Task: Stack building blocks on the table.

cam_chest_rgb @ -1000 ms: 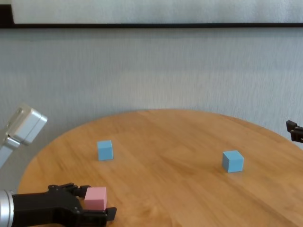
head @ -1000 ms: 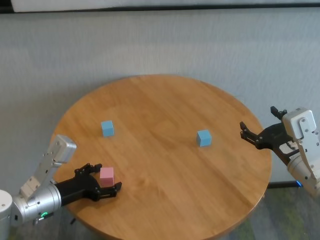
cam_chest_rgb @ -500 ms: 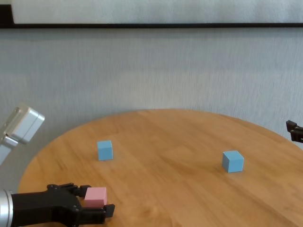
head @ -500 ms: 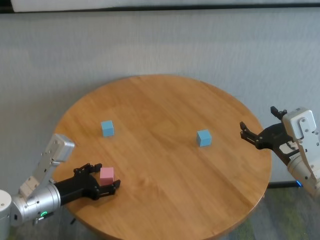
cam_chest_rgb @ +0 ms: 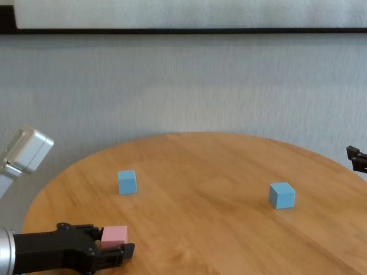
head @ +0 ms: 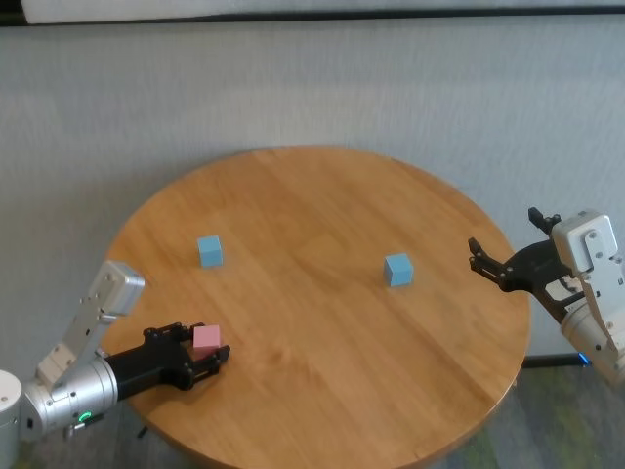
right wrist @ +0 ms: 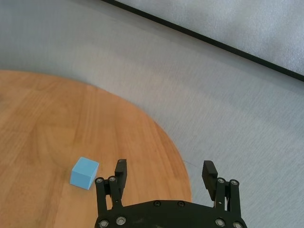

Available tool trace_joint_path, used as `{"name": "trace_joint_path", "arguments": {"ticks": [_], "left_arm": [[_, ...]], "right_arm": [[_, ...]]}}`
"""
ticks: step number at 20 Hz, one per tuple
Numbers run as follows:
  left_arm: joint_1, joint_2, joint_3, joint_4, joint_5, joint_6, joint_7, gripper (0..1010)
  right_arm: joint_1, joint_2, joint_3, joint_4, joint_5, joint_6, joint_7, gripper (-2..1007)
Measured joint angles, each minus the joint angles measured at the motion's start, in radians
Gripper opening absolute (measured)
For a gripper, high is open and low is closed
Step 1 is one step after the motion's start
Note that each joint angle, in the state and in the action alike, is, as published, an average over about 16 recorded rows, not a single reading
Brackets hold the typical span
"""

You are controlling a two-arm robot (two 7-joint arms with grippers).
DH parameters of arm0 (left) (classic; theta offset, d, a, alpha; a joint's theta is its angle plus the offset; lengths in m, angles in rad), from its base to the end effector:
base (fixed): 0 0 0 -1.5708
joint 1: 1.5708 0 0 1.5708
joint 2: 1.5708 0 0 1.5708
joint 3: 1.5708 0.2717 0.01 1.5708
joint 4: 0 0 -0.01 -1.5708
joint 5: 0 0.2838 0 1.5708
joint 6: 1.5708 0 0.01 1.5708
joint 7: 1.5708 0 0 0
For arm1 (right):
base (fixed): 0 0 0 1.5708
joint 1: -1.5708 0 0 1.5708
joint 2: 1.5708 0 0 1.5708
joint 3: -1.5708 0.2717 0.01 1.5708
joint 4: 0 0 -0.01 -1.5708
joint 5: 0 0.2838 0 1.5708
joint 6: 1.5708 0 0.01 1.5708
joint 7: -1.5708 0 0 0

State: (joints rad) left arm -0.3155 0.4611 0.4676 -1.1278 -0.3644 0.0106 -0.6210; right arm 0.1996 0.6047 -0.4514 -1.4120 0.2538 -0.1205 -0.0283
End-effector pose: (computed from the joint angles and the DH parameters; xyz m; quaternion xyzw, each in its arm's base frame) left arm 0.3600 0.0715 -0.3229 0.1662 0.0715 0.3547 0.9173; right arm 0.3315 -0.0789 -0.2827 -0.1415 -0.1325 -0.5799 0.7913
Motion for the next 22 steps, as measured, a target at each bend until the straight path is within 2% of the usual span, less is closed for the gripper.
{"name": "trace_joint_path", "arguments": {"ticks": [6,12,17,22], "left_arm": [[0.003,0.002,-0.003,-0.006,0.001,-0.001,0.010,580],[-0.001,0.007,-0.011,-0.027,0.013,0.000,0.029,561],[-0.026,0.005,-0.014,-0.044,0.033,-0.003,0.041,561],[-0.068,-0.006,-0.008,-0.051,0.058,-0.009,0.040,561]], "right_arm": [[0.000,0.000,0.000,0.000,0.000,0.000,0.000,1000],[0.000,0.000,0.000,0.000,0.000,0.000,0.000,1000],[0.000,0.000,0.000,0.000,0.000,0.000,0.000,1000],[0.000,0.000,0.000,0.000,0.000,0.000,0.000,1000]]}}
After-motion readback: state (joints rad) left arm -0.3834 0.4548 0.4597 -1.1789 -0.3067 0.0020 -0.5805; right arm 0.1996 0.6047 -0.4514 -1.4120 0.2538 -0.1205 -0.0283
